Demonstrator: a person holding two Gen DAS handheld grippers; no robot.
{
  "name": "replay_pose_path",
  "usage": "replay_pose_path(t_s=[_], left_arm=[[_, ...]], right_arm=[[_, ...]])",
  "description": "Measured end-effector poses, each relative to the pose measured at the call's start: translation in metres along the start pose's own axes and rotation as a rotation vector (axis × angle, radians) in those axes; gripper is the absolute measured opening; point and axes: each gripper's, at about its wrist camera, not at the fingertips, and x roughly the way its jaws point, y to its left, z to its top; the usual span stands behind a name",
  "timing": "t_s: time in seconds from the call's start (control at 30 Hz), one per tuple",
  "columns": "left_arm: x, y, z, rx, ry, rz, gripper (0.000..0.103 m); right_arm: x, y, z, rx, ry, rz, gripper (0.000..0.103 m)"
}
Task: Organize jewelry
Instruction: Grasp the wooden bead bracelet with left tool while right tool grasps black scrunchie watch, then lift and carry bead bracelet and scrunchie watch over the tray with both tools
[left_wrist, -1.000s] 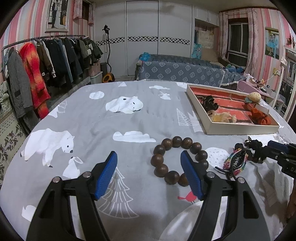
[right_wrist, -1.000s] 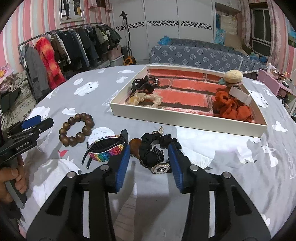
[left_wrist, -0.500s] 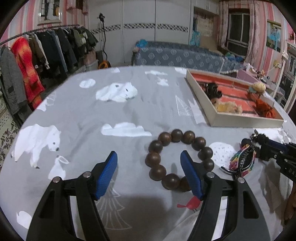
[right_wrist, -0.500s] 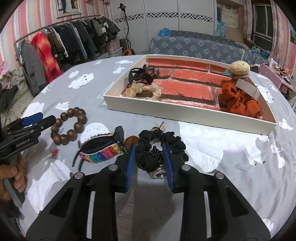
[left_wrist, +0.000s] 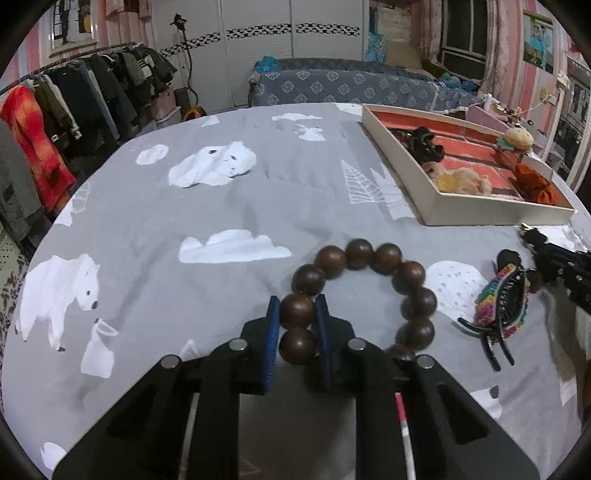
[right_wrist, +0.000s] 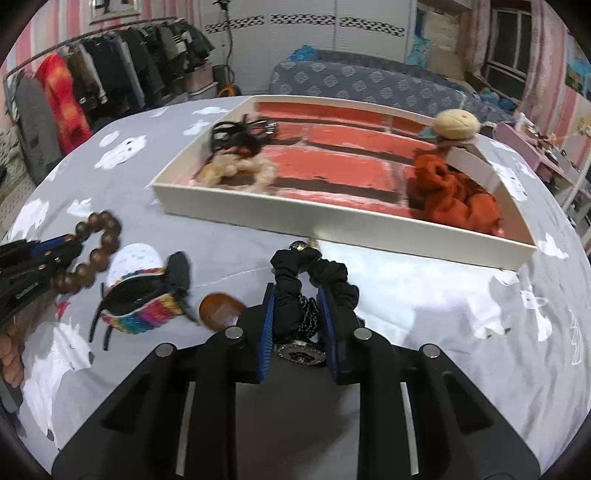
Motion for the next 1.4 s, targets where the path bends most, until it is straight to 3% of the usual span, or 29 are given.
replay_pose_path(t_s=[0.13,0.33,1.1,1.23,1.4], left_arm=[[-0.001,0.007,-0.001,-0.018,-0.006,0.009,0.019],[-0.011,0.003,-0.001,0.000,-0.046,0.002,0.019],[-0.022,0.001,0.000,-0.002,-0.078,-0.012,0.019],[-0.022,0.000,0.000,-0.002,-0.079,-0.012,0.019],[-0.029,-0.001,0.001,-0.008,-0.096,-0.013,0.019]], right_arm=[[-0.004,-0.019,-0.001,0.034,-0.004,-0.017,0.022],[-0.021,-0.040,-0.005,0.076,-0.056,0.051,0.021],[-0.033,-0.038,-0.005,0.069,-0.092,0.057,0.025],[-0.030,-0.034,-0.005,0.046,-0.073,0.058,0.012],[-0.030,-0.032,-0.007,0.040,-0.071,0.068,0.010]])
